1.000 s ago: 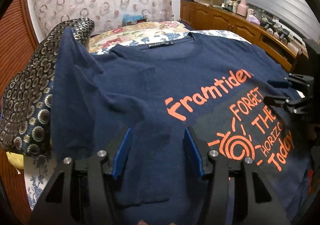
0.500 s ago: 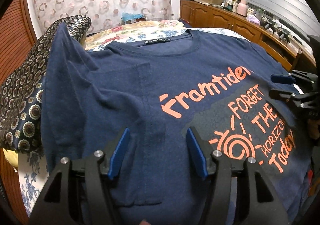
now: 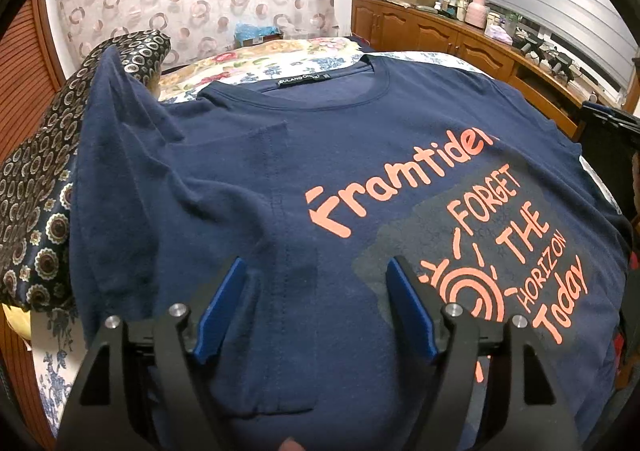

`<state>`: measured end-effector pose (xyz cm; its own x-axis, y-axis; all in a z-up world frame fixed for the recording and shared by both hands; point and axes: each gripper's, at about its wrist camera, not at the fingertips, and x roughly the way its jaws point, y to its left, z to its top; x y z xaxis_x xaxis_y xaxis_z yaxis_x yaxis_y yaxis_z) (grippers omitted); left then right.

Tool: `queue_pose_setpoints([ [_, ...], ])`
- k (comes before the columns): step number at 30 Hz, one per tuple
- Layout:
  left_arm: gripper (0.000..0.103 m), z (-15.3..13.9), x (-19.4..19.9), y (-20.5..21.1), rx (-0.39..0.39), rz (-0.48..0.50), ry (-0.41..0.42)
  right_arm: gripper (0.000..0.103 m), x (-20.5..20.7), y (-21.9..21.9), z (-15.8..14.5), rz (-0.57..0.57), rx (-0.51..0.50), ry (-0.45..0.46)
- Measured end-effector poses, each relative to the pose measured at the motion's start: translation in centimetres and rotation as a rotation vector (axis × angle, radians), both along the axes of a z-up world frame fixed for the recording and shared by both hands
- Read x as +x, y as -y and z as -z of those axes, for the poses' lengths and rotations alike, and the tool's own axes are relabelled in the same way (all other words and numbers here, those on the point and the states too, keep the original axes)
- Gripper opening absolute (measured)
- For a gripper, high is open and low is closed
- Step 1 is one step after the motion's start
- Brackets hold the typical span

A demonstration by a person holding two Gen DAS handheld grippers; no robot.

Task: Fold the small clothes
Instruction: 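Move the right gripper to the sleeve on the other side, then grasp the sleeve with the right gripper, fold it over the body, release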

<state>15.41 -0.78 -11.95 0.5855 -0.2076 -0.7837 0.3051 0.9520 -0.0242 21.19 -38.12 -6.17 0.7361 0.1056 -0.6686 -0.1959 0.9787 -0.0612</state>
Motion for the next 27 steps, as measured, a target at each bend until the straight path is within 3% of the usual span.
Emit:
queue_pose_setpoints([
  [6, 0.075, 0.0, 0.0, 0.0, 0.007, -0.006, 0.001, 0.058, 0.6, 4.8, 3.0, 0.073, 0.053, -0.094],
  [15, 0.077, 0.1, 0.1, 0.0, 0.012, -0.012, 0.001, 0.056, 0.8, 7.2, 5.2, 0.059, 0.183, -0.173],
  [21, 0.077, 0.0, -0.1, -0.7, 0.015, -0.05, 0.008, 0.034, 0.5, 7.3, 5.2, 0.015, 0.247, -0.188],
  [27, 0.077, -1.5, -1.1, -2.3, -0.047, -0.103, 0.058, 0.015, -0.2, 5.9, 4.6, 0.007, 0.152, -0.157],
])
